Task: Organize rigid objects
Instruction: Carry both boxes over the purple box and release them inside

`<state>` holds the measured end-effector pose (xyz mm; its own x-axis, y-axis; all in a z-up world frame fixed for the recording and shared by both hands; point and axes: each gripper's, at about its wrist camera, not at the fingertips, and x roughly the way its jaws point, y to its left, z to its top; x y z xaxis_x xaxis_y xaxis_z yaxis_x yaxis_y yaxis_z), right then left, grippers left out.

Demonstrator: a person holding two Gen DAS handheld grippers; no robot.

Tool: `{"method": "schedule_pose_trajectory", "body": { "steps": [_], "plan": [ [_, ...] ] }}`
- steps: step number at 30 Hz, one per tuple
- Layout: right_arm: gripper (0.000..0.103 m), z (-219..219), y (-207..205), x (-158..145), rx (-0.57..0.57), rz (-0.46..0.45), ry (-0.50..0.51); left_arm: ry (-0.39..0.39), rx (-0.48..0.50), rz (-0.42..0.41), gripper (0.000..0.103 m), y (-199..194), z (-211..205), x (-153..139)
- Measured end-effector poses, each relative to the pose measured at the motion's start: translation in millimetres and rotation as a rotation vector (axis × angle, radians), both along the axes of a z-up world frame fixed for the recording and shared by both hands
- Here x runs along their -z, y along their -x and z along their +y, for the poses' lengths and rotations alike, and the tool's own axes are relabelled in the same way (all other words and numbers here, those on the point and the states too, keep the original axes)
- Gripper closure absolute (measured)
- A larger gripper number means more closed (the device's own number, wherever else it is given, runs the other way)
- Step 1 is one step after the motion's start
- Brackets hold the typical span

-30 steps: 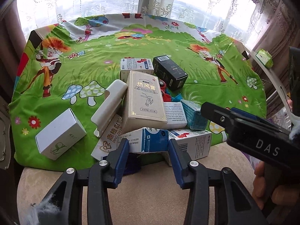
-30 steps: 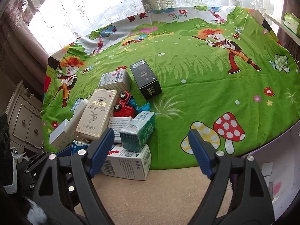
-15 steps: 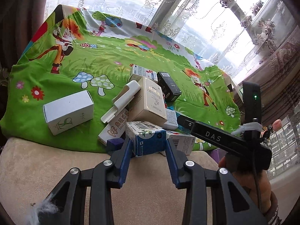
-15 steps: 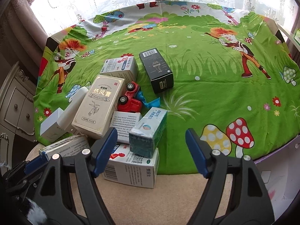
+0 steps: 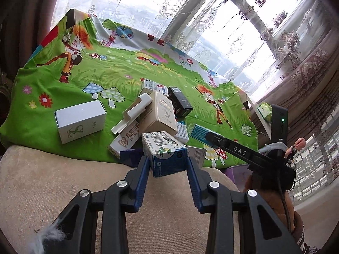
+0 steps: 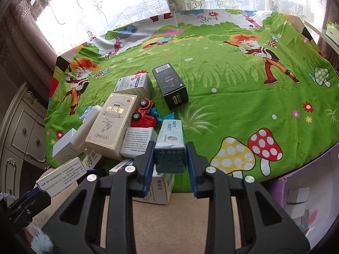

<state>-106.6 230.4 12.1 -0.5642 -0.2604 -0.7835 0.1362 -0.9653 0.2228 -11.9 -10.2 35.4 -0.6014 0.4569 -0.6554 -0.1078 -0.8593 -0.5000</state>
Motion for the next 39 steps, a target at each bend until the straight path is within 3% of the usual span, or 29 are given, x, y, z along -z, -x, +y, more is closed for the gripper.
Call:
{"method": "schedule_pose_trajectory", "body": {
  "steps": [9, 18, 28, 34, 39],
  "plan": [
    [0.07, 22.5, -42.9, -16.0, 0.031, 0.069, -0.002, -0.023, 0.036, 0.048, 0.066, -13.5, 8.3, -9.4],
    [0.07, 67.2, -85.6, -15.5, 0.092, 0.053, -0.004, -0.046, 0.21, 0.052, 0.066, -16.1, 50.7, -12.1],
    [0.07, 131.9, -117.8, -1.8, 0.235, -0.01, -0.022, -0.13, 0.409, -0.03, 0.066, -4.7, 103.5, -3.9],
    [0.07, 157.2, -130.2, -3.1, 0.303, 0.001, -0.078, -0.183, 0.522, -0.101, 0.066, 2.8, 134.2, 5.5],
    [0.07, 175.3, -133.1, -0.7, 0.356, -0.013, -0.1, -0.196, 0.622, -0.108, 0.066, 4.2, 164.0, 2.0]
  ]
}}
